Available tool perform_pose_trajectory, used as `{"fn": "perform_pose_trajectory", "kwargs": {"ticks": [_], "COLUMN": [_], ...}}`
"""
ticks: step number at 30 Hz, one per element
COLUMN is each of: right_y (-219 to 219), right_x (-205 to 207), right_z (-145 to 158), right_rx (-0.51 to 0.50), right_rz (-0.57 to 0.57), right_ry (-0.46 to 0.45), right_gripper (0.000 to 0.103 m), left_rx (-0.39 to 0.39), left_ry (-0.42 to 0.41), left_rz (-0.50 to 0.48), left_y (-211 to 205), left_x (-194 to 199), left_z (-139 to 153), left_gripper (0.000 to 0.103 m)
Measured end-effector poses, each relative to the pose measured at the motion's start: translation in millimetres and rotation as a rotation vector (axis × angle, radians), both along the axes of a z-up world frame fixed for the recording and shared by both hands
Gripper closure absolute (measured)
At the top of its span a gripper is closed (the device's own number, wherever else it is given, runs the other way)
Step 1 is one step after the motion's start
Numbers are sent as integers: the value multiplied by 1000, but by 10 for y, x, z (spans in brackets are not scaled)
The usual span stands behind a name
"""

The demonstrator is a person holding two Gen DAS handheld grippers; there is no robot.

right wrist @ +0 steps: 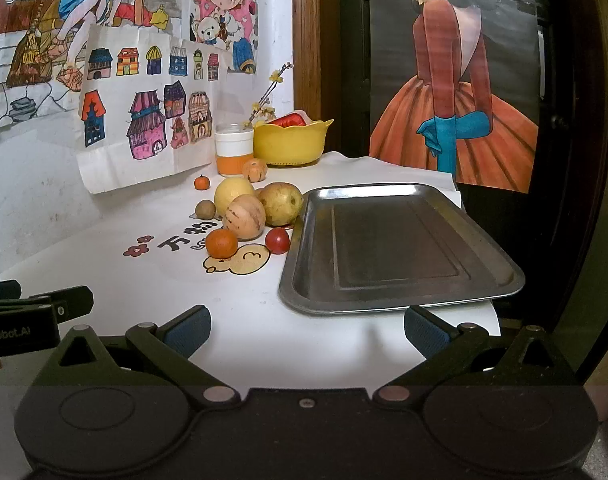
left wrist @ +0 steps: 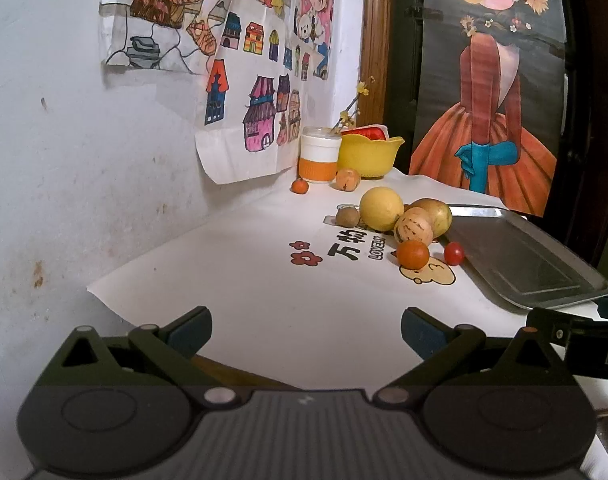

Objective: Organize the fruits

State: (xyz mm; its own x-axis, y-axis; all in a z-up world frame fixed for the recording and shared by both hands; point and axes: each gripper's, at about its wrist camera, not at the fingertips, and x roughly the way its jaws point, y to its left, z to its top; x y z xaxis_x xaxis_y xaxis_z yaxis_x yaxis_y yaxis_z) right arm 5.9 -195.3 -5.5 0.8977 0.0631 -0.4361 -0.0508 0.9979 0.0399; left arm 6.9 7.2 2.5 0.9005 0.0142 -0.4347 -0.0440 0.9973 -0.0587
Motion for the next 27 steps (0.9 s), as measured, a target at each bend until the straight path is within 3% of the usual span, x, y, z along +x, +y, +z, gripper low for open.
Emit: {"fn": "perform_pose_trajectory", "kwargs": {"ticks": [27], "right_y": [14], "right_x": [57], "right_z": [24], "right_rx": [-12], "right_rz": [11], "right_ry": [-10], "right_gripper": [0], "left_rx": [18], "left_ry": [10], "left_rz": [-13], "left_y": [-5], "left_x": [116], "left_z": [34], "left_gripper": [0]}}
